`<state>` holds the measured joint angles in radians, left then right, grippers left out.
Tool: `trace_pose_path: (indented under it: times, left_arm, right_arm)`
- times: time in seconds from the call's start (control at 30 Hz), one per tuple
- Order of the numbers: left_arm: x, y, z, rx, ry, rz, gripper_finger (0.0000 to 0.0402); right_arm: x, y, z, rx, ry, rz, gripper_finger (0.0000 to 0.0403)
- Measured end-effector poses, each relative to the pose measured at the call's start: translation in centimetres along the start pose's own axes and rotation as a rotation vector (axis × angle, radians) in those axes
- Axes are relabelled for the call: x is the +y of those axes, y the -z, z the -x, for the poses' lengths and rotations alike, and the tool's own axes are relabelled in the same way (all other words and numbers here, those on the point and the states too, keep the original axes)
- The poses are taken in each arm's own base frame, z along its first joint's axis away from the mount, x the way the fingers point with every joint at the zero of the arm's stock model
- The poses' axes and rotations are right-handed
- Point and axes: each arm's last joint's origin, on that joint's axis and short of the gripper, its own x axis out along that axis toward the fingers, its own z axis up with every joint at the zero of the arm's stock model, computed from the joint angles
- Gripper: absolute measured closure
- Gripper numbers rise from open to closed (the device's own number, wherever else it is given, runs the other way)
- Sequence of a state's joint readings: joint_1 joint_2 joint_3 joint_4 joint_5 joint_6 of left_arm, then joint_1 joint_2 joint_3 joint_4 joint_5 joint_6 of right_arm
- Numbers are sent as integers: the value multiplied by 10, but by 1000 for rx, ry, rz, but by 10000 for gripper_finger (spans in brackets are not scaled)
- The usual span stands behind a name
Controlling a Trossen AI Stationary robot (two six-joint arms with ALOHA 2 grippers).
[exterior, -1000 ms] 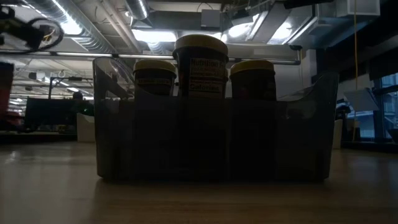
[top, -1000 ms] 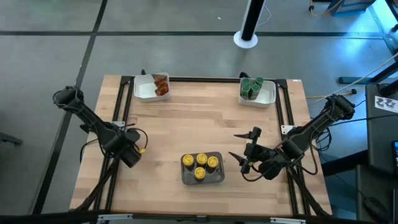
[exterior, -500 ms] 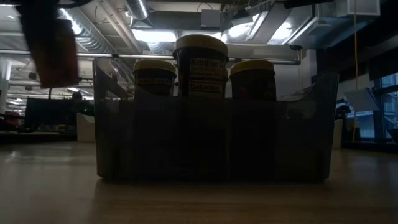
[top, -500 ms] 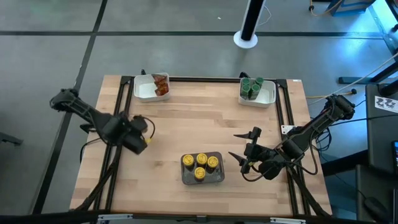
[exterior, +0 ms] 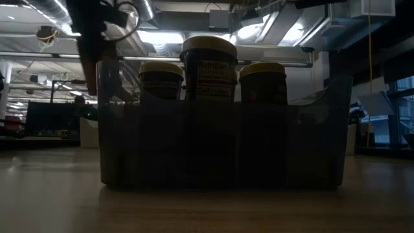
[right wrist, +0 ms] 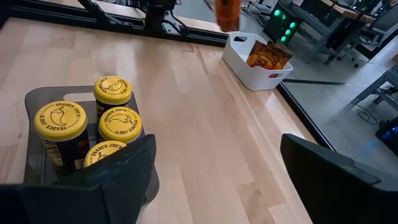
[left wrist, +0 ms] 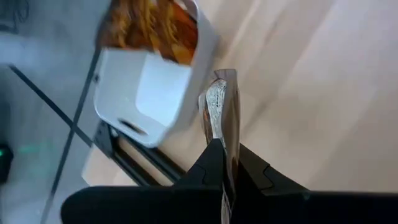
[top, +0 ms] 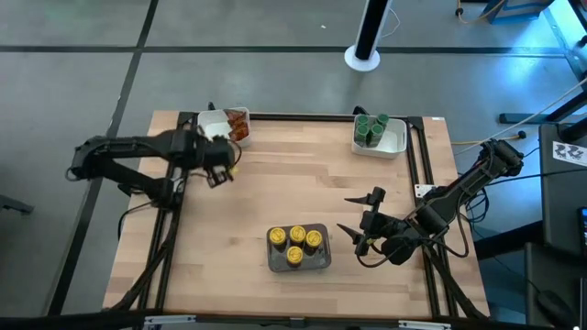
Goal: Sort spices by type
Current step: Put the orange seasoning bag into the left white bin
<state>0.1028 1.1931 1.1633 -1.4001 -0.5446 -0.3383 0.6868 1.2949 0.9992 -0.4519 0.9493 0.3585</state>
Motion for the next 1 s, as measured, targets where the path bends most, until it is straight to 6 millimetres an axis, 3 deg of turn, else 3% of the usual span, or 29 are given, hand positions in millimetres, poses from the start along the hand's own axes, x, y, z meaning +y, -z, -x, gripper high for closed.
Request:
trace_pose_path:
  times: [0.2,0.53,0.73,1.0]
  left_arm:
    - [32,-17,-20,-15,-42,-20,401]
    - [84,-20,-46,25,-97,-52,401]
    - [100,-18,-72,21,-46,-33,401]
    - [113,-20,-116,148,8,-24,401]
  right_arm:
    - [0,0,0,0,0,0,59]
    - [-1,2,0,11,4,18,59]
    - [-1,2,0,6,18,18,59]
    - [-1,1,0,2,31,18,59]
